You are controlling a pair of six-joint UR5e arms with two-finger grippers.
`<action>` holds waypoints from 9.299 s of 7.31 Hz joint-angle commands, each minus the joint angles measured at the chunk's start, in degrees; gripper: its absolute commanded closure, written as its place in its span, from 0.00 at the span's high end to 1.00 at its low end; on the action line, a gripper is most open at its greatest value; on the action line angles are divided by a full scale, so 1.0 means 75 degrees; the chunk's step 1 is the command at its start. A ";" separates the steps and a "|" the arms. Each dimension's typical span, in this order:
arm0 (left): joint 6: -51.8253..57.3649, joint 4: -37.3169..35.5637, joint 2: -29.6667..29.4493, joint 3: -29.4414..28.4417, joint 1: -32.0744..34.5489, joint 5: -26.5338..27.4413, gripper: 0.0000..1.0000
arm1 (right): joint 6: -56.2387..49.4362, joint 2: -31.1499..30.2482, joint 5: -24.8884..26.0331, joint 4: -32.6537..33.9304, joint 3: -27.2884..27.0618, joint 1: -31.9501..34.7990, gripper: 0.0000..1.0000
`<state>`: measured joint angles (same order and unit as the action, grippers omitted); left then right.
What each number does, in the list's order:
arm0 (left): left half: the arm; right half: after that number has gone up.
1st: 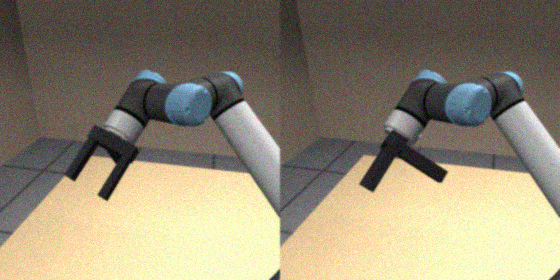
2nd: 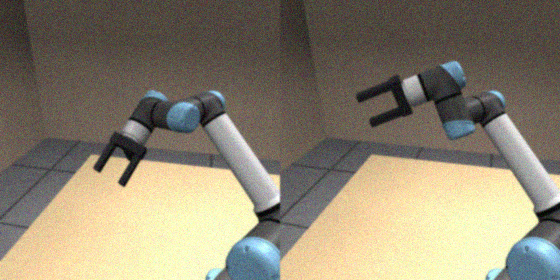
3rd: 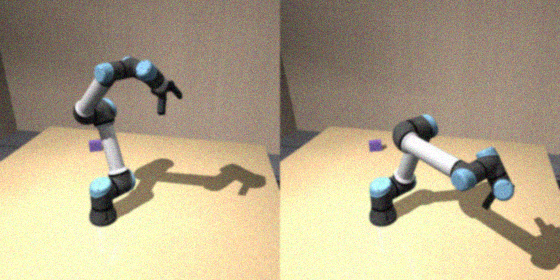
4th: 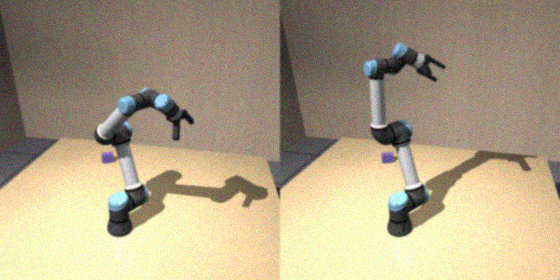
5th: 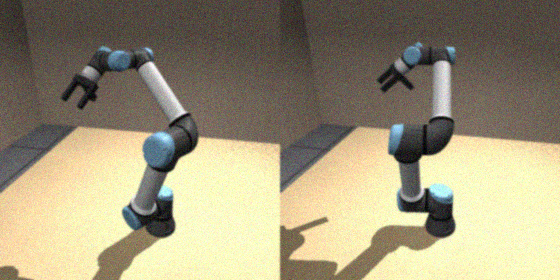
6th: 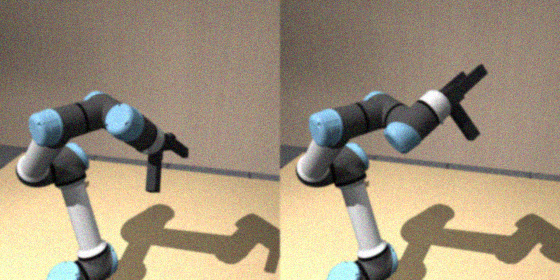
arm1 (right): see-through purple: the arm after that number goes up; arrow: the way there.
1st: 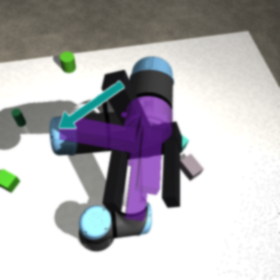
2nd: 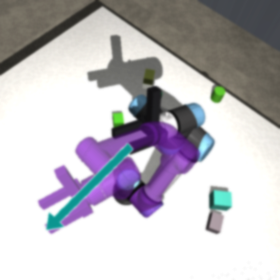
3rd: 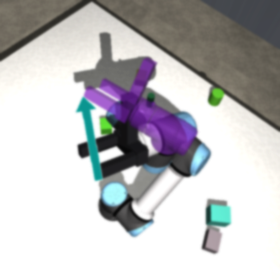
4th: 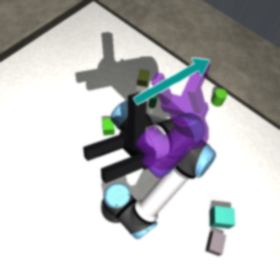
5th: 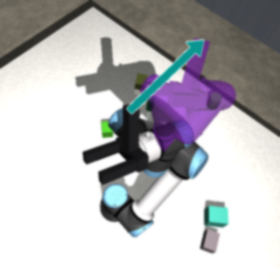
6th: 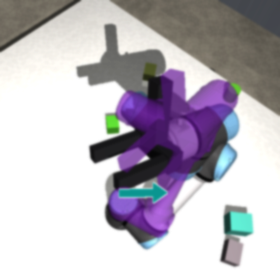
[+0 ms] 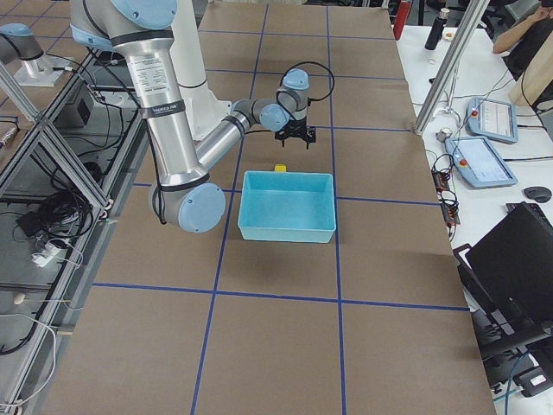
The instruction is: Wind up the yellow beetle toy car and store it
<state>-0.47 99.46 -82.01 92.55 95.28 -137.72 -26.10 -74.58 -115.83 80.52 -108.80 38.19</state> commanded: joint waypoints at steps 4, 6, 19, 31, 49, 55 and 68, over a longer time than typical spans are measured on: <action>-0.0030 -0.0007 0.0118 0.0047 0.0186 -0.0094 1.00 | -0.0071 -0.0450 0.0221 -0.0834 0.0304 -0.0497 1.00; -0.0042 0.0004 0.0060 0.0036 0.0175 -0.0094 1.00 | -0.0070 -0.0603 0.0408 -0.0857 0.0303 -0.0673 1.00; -0.0019 0.0040 0.0024 -0.0023 0.0163 -0.0082 1.00 | 0.0012 -0.0674 0.0491 -0.0555 -0.0678 -0.0756 0.00; -0.0019 0.0040 0.0013 -0.0011 0.0163 -0.0082 1.00 | -0.3352 -0.2206 -0.0740 0.1133 -0.1448 0.1811 0.00; -0.0031 0.0040 -0.0023 0.0000 0.0151 -0.0094 1.00 | 0.0834 -0.2197 -0.2276 0.0666 -0.0836 0.4654 1.00; 0.0005 0.0063 -0.0046 0.0024 0.0163 -0.0094 1.00 | 0.2777 -0.2595 -0.2521 0.0725 0.1976 0.6521 1.00; -0.0019 0.0051 -0.0046 0.0012 0.0151 -0.0164 1.00 | 0.3832 -0.2619 -0.2556 0.1639 0.1147 0.6756 1.00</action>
<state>-0.60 99.85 -82.35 92.64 96.44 -138.94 2.67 -94.17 -135.01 92.82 -100.33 88.85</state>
